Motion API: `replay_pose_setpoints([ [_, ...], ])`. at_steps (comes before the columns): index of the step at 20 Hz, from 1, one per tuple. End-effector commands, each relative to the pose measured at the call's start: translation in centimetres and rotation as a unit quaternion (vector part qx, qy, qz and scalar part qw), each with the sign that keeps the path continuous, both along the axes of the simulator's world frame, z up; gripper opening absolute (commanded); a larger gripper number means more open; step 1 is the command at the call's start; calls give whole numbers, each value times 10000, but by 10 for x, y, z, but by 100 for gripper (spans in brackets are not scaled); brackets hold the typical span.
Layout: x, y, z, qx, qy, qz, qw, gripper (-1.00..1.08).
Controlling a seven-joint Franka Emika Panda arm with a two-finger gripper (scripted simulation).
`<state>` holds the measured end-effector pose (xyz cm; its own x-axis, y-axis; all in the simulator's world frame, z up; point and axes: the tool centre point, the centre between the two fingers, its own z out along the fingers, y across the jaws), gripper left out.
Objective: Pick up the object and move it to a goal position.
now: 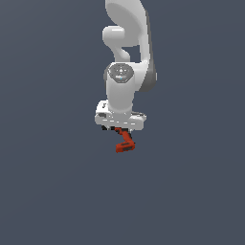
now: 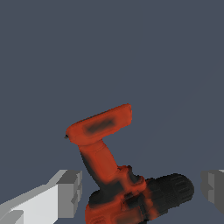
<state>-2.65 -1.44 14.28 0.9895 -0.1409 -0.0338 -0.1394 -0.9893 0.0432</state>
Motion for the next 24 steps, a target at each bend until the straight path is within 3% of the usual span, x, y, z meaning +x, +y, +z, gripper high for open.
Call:
replay_pose_setpoints([
  [1,-3,-1,-5,-65,-15,-211,9998,108],
  [12,-21,-8,-29,-404,-159,-1372,9896,108],
  [24,-42,-17,-50,-707,-414,-2609,9619,108],
])
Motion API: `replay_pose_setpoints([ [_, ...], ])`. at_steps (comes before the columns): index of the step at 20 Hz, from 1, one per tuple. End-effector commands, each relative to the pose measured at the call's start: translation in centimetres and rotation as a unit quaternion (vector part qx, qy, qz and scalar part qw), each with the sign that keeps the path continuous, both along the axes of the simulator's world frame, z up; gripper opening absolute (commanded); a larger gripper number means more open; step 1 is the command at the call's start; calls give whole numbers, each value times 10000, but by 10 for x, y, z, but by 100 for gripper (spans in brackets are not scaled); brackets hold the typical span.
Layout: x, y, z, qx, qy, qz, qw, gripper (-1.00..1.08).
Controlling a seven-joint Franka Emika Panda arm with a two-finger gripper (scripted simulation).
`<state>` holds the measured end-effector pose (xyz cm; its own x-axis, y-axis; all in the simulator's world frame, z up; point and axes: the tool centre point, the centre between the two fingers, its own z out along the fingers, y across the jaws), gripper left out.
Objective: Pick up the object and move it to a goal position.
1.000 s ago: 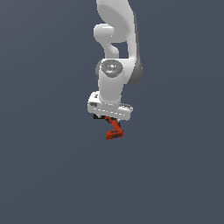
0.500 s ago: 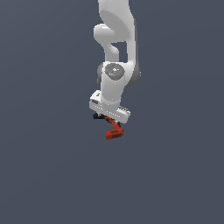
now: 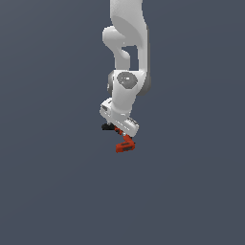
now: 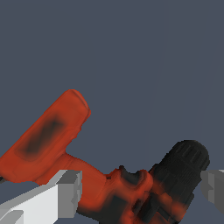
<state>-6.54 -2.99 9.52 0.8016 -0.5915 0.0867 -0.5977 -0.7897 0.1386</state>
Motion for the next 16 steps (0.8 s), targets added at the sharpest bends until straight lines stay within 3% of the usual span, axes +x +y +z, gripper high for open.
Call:
replay_pose_setpoints([
  [1,-4,-2,-4,-64,-68,-265,9996,108],
  [8,-17,-6,-14,-221,-273,-981,9946,108],
  [16,-32,-11,-23,-364,-537,-1781,9819,108],
])
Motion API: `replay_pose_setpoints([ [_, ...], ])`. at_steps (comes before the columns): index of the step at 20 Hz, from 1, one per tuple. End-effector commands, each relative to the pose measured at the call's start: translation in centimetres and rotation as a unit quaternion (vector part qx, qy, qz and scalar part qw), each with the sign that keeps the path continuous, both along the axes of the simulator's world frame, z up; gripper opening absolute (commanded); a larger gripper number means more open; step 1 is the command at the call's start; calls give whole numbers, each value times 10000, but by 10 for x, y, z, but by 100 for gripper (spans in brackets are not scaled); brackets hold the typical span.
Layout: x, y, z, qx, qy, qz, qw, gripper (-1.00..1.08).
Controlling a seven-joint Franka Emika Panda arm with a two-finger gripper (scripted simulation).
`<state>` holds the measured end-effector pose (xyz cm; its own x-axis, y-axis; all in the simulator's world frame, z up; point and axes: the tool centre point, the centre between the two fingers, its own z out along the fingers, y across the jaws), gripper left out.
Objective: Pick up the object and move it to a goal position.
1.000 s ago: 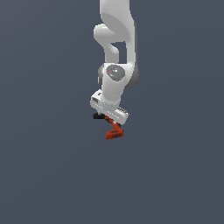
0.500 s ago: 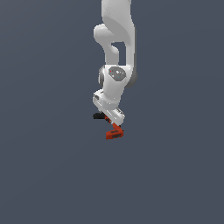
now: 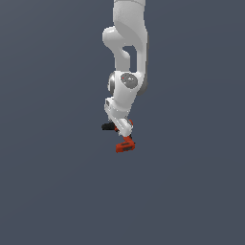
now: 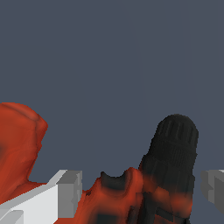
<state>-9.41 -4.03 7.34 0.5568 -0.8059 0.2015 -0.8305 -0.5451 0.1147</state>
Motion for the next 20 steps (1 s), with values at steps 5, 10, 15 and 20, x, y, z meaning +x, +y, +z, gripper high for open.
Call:
replay_pose_setpoints([
  [5,-12,-4,-6,-102,-243,-654,9975,108],
  [10,-21,-7,-11,-161,-439,-1143,9923,108],
  [15,-29,-9,-13,-197,-610,-1552,9858,108],
  [20,-35,-10,-15,-215,-732,-1833,9801,108],
])
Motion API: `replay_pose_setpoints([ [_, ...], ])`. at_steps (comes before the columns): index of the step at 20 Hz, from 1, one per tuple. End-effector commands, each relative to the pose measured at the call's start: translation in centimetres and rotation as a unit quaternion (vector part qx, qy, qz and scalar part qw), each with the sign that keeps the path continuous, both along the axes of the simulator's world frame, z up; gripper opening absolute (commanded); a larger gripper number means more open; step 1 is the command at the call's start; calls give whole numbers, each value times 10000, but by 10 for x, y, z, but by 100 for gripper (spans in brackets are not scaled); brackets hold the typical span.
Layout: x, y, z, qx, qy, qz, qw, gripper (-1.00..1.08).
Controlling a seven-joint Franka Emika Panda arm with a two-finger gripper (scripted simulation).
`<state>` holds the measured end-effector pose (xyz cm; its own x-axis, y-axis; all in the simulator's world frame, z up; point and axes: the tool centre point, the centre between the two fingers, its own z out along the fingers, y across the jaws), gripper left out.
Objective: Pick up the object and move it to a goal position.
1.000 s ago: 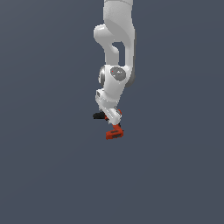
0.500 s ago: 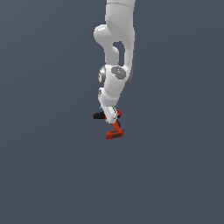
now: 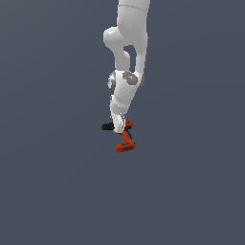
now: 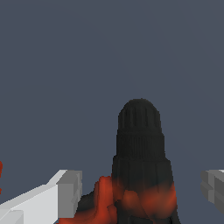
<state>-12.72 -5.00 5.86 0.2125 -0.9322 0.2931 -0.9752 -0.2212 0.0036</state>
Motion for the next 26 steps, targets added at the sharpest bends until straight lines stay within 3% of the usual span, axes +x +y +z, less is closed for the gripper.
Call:
replay_pose_setpoints([
  [1,-2,-1,-1,-8,-59,-129,9999,108],
  [26,-4,-10,-30,-14,-129,-288,9995,108],
])
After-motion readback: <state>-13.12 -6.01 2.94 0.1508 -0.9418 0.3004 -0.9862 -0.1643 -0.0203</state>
